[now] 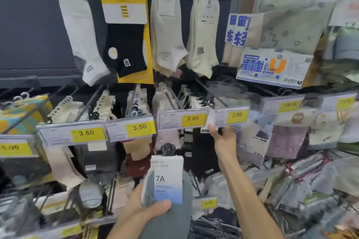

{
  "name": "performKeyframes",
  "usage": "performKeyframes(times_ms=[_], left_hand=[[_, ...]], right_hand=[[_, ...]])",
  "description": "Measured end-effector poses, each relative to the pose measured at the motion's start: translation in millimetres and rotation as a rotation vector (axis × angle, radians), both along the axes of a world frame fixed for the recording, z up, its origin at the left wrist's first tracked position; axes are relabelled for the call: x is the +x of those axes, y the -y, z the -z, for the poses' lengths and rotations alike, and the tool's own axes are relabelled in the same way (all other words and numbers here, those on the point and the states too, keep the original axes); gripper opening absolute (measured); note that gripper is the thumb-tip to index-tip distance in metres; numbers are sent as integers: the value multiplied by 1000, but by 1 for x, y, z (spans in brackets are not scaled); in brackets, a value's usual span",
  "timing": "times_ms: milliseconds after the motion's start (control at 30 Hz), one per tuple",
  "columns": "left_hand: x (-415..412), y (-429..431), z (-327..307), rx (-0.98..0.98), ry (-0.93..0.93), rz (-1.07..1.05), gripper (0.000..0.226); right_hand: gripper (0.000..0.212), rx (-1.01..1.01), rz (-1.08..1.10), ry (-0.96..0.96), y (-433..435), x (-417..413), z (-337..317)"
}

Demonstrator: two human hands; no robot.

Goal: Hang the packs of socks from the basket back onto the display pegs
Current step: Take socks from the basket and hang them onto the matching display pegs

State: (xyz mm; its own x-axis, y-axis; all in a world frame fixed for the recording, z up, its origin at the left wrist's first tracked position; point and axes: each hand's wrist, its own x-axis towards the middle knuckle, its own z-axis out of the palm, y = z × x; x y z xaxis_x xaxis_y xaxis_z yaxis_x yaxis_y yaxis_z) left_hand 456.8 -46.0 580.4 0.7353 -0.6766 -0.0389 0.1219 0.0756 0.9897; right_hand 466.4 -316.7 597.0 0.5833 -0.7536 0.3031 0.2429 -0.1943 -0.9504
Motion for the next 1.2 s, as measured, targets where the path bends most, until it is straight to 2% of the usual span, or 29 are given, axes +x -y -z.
performKeyframes(times_ms=[100,200,267,367,433,500,567,633,733,867,967,1067,1200], left_hand=[[4,-3,-4,-22,16,0,80],[4,-6,-8,-64,-6,3,82],[2,-8,-10,-61,-23,-13,74],[1,-16,-7,-21,-22,-81,59],[0,-25,-5,-20,-27,-119,53],[-3,-33,-2,-12,-7,-180,52],[-5,-42,1,1,26,-249,55],[-7,-48,3,9,75,-274,57],[-8,-66,6,-9,63,-275,55],[-5,-86,11,-77,-91,-325,42],[-2,-91,16,-106,-124,-394,33],[-4,-97,19,-109,-148,-461,41],[-8,-115,18,-104,-181,-511,39]], right_hand=[[34,-96,-13,13,-3,12,-2],[30,-94,16,-50,1,22,3],[31,-112,24,-129,3,23,4],[45,-151,88,-231,-18,5,11],[50,-140,151,-151,-55,-22,21],[45,-135,53,-29,-106,-56,25],[48,-167,-157,-84,-155,-74,19],[54,-230,-281,-142,-184,-78,13],[42,-164,-333,-113,-196,-69,8],[38,4,-449,-97,-191,-64,10],[34,86,-473,-71,-192,-65,14],[30,-1,-457,-33,-201,-67,10],[21,-135,-529,-23,-218,-61,11]])
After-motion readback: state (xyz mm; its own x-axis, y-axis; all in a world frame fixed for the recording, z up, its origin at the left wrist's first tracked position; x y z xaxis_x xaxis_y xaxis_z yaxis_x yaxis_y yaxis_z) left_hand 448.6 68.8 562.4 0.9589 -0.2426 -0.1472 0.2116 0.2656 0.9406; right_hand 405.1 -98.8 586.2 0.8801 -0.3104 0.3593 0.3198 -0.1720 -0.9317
